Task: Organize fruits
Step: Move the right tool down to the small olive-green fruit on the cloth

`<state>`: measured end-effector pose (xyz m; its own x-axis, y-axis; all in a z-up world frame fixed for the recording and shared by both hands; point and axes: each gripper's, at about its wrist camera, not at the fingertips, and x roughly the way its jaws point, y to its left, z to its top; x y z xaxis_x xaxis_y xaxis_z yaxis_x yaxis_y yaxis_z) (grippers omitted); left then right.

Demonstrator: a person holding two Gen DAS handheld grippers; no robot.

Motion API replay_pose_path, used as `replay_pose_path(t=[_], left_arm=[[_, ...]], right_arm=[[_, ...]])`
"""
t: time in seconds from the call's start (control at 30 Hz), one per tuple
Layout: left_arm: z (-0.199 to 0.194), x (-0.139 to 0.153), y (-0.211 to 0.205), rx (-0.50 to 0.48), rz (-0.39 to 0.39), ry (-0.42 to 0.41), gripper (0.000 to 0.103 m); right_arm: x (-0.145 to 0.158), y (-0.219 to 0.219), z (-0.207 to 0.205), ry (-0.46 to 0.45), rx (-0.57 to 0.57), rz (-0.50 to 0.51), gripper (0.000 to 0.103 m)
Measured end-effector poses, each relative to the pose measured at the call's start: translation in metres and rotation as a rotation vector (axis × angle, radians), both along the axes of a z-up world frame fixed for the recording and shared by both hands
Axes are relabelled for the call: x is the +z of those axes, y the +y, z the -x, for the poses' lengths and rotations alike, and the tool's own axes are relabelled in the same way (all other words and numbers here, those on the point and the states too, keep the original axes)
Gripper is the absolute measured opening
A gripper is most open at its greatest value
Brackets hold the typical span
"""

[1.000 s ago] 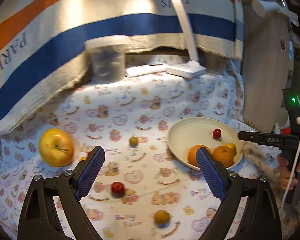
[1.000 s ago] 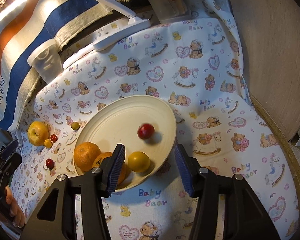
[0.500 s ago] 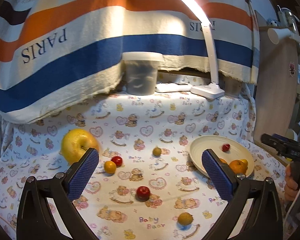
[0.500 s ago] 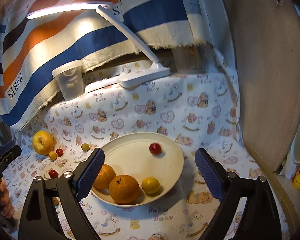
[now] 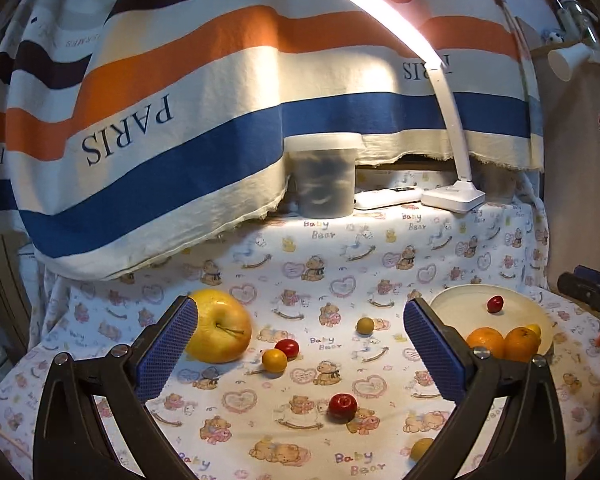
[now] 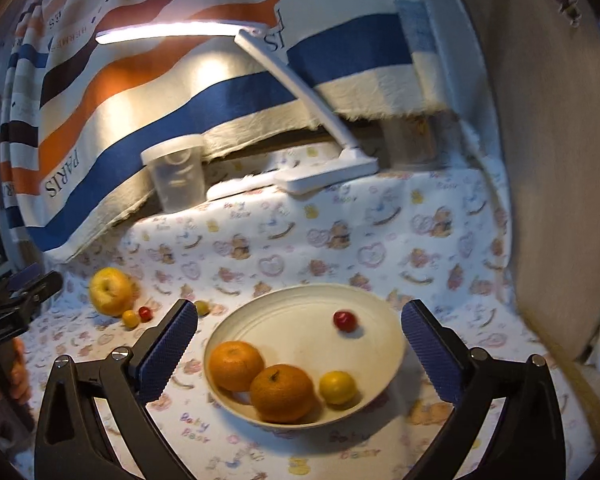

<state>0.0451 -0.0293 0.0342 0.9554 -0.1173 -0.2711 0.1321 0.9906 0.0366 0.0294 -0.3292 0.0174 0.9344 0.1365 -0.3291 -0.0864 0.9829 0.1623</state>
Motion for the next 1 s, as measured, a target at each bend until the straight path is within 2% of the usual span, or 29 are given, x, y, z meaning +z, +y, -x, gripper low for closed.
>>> replay_pose_path(t=[0.07, 0.27, 0.37, 0.47, 0.57, 0.63, 0.7, 0.93, 1.0], left_arm=[[-0.002, 0.0, 0.005, -0.007, 0.019, 0.014, 0.102], [-0.001, 0.004, 0.007, 0.056, 0.008, 0.071, 0.102], [0.004, 0.01, 0.007, 0.064, 0.014, 0.091, 0.102], [0.01, 0.015, 0.011, 0.135, 0.014, 0.085, 0.102], [0.011, 0.017, 0.016, 0.148, 0.035, 0.098, 0.102], [0.009, 0.015, 0.015, 0.142, 0.035, 0.114, 0.102], [0.007, 0.012, 0.012, 0.129, 0.022, 0.134, 0.102], [0.014, 0.015, 0.01, 0.112, 0.035, 0.127, 0.102], [0.014, 0.015, 0.008, 0.109, 0.031, 0.126, 0.102]], right_arm=[[0.0, 0.003, 0.001, -0.009, 0.016, 0.008, 0.103], [0.005, 0.012, 0.008, -0.013, 0.105, 0.004, 0.103], [0.004, 0.022, 0.004, 0.062, 0.143, -0.029, 0.103], [0.005, 0.041, -0.003, 0.135, 0.173, -0.007, 0.101], [0.003, 0.067, -0.01, 0.227, 0.183, 0.048, 0.089], [0.0, 0.084, -0.014, 0.283, 0.213, 0.025, 0.079], [-0.006, 0.096, -0.016, 0.315, 0.233, 0.012, 0.076], [-0.034, 0.142, -0.016, 0.356, 0.329, 0.1, 0.056], [-0.04, 0.149, -0.015, 0.365, 0.351, 0.125, 0.055]])
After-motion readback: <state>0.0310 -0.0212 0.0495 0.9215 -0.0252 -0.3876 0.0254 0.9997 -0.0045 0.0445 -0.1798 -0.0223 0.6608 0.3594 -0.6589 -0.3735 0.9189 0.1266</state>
